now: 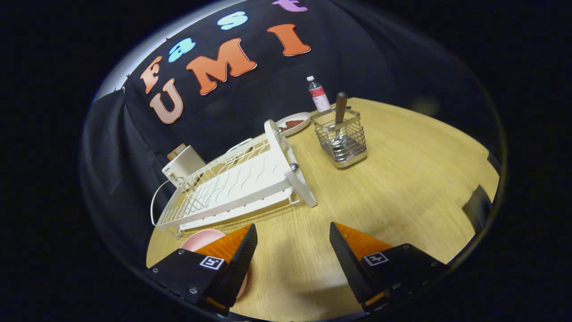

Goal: Take the plate from the dish rack, then take the spoon from the basket and place it into the plate.

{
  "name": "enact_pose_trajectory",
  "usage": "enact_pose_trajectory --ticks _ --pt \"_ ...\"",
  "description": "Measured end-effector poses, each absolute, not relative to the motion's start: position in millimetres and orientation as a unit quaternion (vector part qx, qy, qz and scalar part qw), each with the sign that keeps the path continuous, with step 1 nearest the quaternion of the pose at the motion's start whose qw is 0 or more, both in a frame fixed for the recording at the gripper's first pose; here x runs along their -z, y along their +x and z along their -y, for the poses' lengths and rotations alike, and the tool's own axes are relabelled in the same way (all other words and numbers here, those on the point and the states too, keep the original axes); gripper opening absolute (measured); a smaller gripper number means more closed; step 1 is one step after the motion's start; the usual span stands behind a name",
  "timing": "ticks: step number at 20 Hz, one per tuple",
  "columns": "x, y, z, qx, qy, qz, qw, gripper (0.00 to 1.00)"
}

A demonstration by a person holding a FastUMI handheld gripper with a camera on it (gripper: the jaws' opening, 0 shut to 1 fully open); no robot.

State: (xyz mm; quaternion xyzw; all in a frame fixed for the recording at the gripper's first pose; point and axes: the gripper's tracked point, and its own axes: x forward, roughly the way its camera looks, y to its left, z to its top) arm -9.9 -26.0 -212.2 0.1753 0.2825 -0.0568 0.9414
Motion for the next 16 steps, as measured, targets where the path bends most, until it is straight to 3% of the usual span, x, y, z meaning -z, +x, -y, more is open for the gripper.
enact_pose_trajectory --ticks 16 --pt "139 91 124 0.119 0.052 -0.101 0.986 0.98"
